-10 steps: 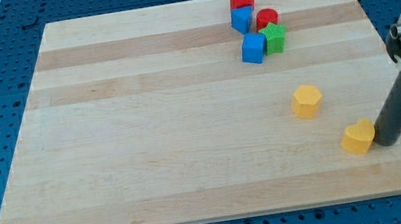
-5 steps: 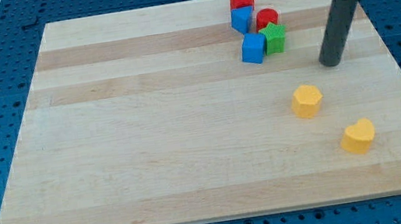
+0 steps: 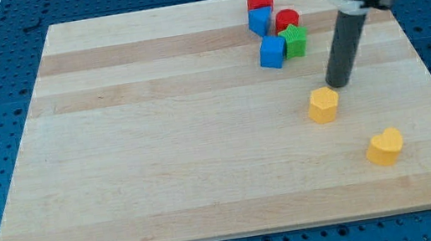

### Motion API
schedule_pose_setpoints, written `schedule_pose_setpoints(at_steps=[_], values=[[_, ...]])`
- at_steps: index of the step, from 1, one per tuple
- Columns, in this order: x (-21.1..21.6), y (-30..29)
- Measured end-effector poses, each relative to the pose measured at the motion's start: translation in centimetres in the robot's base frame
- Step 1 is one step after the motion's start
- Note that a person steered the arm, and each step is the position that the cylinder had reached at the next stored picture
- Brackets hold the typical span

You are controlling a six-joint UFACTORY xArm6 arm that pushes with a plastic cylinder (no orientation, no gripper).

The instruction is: Slide yellow hexagon towards yellow heart

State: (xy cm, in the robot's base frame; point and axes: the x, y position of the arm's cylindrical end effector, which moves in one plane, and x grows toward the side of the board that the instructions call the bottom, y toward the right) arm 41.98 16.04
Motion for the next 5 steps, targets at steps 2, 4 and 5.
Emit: schedule_pose_setpoints(at_steps=[2,4,5], values=[[4.8,-3.6],[13.0,-3.8],[11.8,-4.2]])
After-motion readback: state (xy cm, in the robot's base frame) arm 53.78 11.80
